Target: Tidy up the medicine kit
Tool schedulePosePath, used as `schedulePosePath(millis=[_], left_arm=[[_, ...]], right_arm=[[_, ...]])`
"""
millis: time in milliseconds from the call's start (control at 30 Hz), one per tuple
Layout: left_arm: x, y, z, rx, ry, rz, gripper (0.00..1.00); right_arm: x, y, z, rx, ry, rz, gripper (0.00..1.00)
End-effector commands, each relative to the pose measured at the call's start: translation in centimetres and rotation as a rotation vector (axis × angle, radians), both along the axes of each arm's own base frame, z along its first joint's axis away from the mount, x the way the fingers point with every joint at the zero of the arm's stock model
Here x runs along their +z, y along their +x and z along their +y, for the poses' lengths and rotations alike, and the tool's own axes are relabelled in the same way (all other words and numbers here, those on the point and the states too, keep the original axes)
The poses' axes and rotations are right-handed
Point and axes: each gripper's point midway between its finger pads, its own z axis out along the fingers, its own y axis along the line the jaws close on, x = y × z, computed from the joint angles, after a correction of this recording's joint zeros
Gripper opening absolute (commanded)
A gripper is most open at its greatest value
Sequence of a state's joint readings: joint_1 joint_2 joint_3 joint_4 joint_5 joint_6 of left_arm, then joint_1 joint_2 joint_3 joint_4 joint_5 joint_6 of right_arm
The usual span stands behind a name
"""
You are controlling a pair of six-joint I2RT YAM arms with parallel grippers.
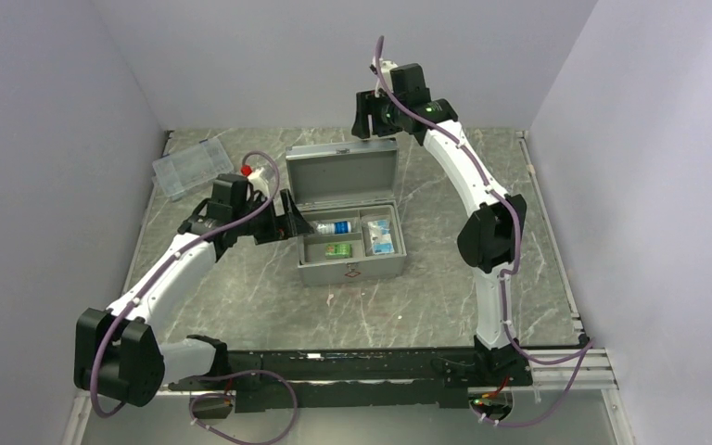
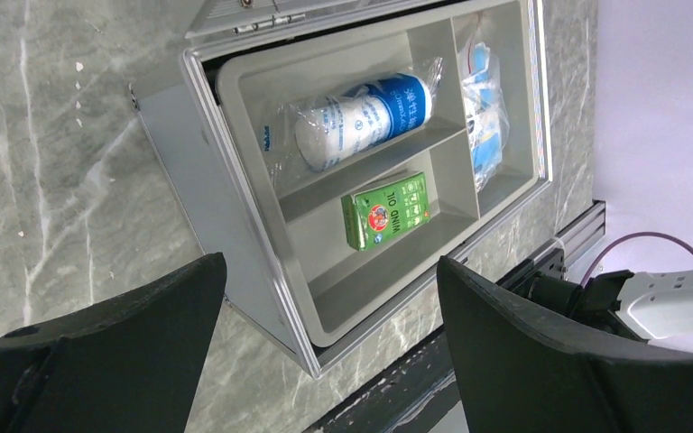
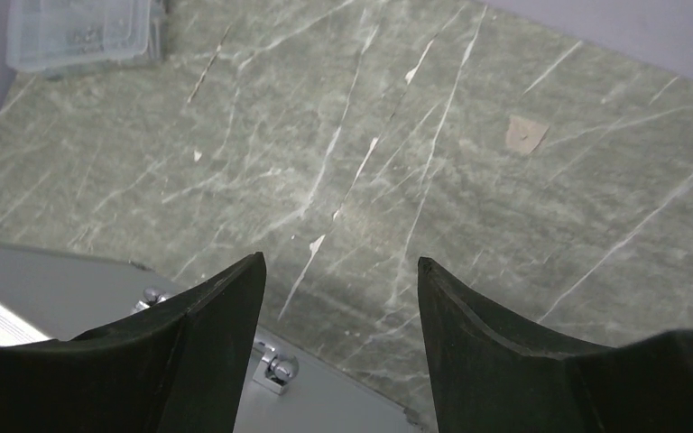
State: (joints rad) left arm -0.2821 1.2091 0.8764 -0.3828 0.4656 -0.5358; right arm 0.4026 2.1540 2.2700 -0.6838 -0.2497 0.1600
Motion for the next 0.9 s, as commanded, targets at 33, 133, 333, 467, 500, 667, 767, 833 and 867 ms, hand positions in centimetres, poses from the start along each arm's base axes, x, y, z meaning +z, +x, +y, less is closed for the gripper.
schedulePosePath(millis=[33, 133, 333, 467, 500, 667, 767, 833, 867], left_arm=[[2.5, 1.8, -0.1, 0.010, -0.035, -0.084, 0.93], [2.5, 2.4, 0.2, 0.029, -0.041, -0.080, 0.93], [2.5, 3.3, 0.5, 0.050, -0.053, -0.073, 0.92], [2.7, 3.6, 0.9, 0.069, -0.059, -0.079, 0.92], [2.8, 3.7, 1.0, 0.071, -0.060, -0.082, 0.92], [3.1, 3.6, 1.2, 0.076, -0.065, -0.087, 0.92], [3.3, 3.5, 1.3, 0.077, -0.071, -0.095, 0.92], [3.5, 3.4, 1.3, 0.076, -0.076, -0.100, 0.92], [3.6, 3.4, 1.3, 0.077, -0.077, -0.103, 0.92]], right_arm=[[1.6, -1.5, 0.5, 0.081, 0.030, -0.006, 0.65], [1.7, -2.0, 0.6, 0.098, 0.034, 0.004, 0.64], [2.2, -3.5, 0.7, 0.137, 0.048, 0.012, 0.63], [2.7, -4.4, 0.7, 0.148, 0.051, 0.005, 0.63], [2.8, -4.6, 0.6, 0.149, 0.051, 0.004, 0.63], [3.3, -5.6, 0.7, 0.161, 0.052, 0.003, 0.62], [3.4, -6.2, 0.8, 0.165, 0.058, 0.003, 0.61], [3.6, -6.8, 1.0, 0.170, 0.062, -0.001, 0.61], [3.6, -7.1, 1.1, 0.176, 0.063, 0.002, 0.61]])
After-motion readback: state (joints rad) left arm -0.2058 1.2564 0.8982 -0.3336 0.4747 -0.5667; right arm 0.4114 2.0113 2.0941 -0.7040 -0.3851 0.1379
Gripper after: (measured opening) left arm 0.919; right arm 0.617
